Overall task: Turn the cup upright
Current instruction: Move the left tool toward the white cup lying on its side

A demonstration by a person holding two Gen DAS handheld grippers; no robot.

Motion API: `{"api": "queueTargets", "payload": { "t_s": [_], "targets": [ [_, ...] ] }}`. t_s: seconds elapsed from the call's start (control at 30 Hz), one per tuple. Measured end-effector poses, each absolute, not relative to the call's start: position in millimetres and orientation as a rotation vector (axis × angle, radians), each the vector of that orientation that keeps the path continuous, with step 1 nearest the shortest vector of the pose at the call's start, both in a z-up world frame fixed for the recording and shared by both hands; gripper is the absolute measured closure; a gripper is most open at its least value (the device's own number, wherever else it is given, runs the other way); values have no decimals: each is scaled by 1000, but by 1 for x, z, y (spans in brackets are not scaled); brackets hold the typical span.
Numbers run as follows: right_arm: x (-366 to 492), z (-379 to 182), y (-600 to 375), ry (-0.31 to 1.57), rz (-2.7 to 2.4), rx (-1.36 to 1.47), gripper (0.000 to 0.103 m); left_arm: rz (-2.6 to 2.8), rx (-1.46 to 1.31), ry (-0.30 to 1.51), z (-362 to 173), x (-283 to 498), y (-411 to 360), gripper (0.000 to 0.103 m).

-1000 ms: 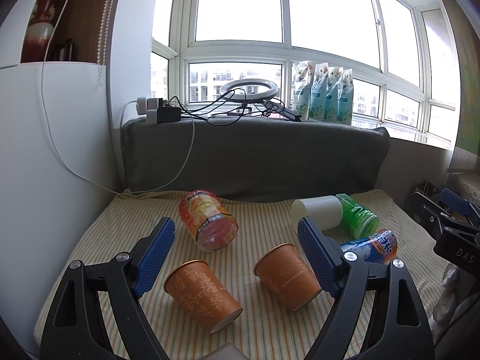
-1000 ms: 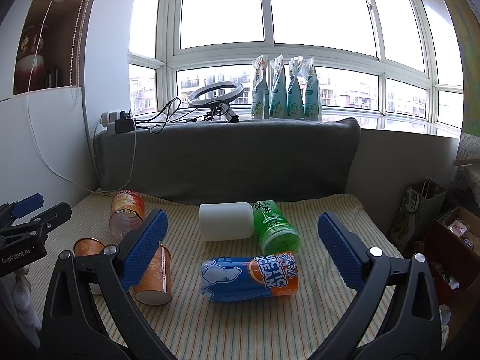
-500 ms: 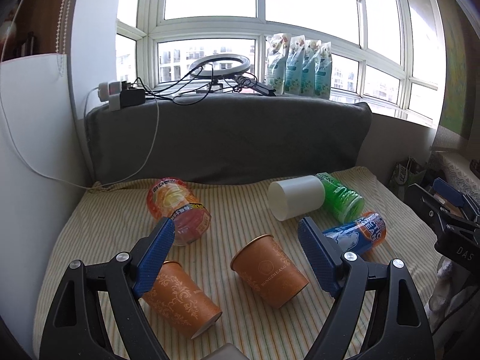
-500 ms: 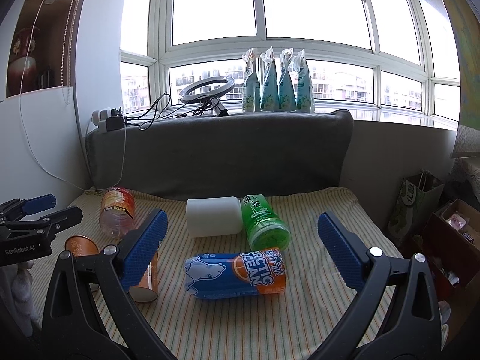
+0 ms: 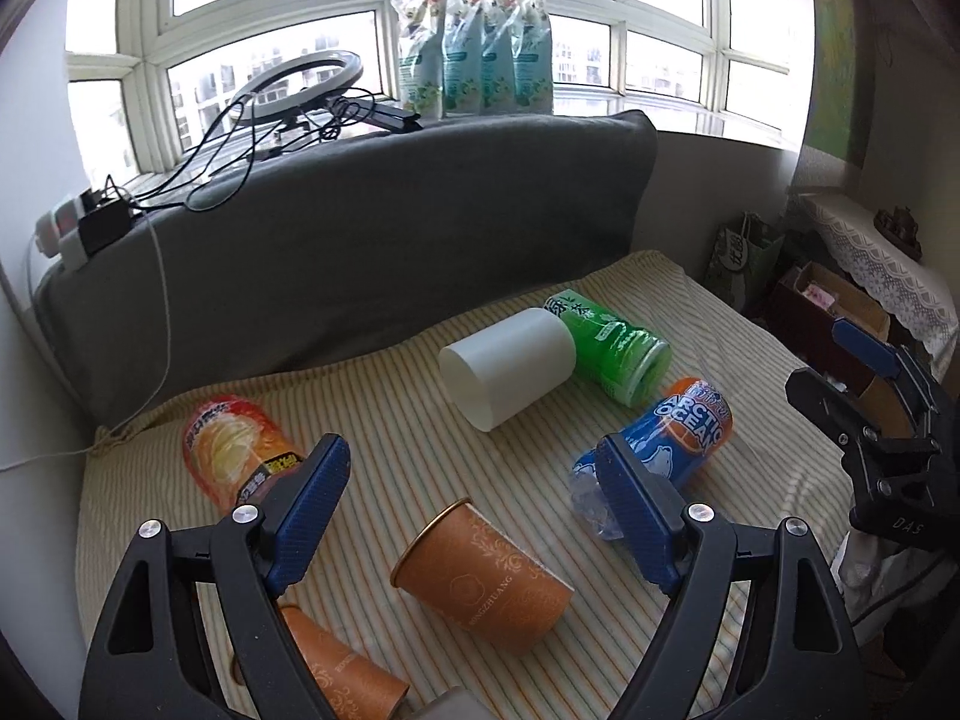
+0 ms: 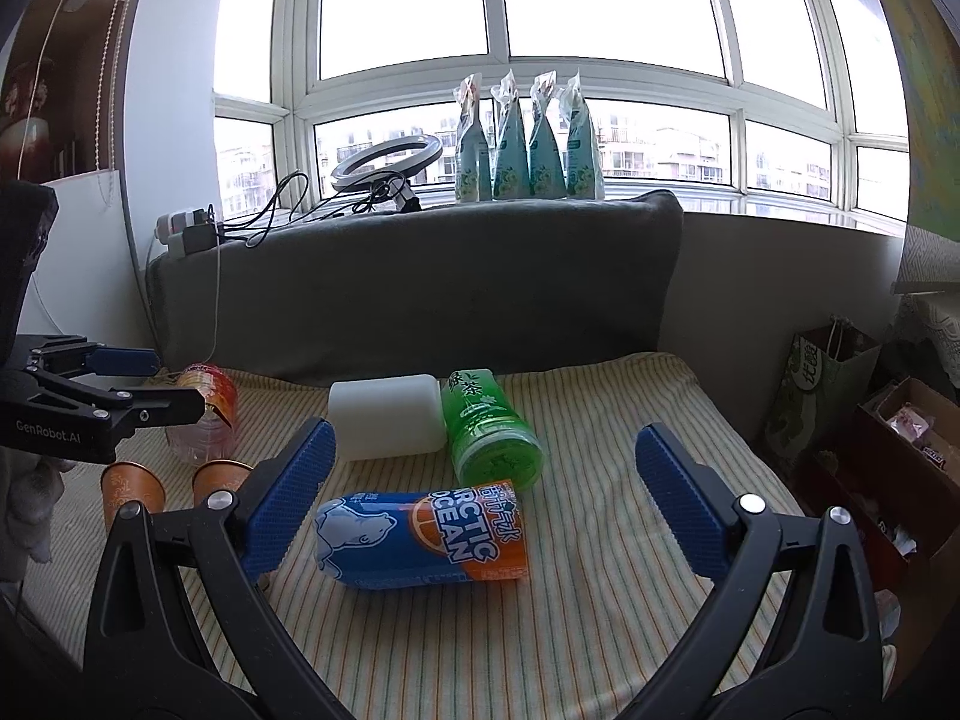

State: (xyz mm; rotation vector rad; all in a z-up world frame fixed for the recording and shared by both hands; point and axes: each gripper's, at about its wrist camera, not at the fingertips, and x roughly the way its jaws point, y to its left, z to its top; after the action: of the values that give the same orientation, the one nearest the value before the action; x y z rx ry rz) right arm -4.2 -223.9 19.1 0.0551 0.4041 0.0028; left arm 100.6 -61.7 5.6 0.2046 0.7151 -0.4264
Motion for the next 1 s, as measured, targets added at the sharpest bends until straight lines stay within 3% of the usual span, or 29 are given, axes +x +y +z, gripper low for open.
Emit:
{"api": "queueTargets", "payload": {
  "t_s": [1.0],
  "targets": [
    [29, -17, -274, 609, -60, 97, 1, -717, 614, 1031, -33, 244, -165, 19]
  ]
}}
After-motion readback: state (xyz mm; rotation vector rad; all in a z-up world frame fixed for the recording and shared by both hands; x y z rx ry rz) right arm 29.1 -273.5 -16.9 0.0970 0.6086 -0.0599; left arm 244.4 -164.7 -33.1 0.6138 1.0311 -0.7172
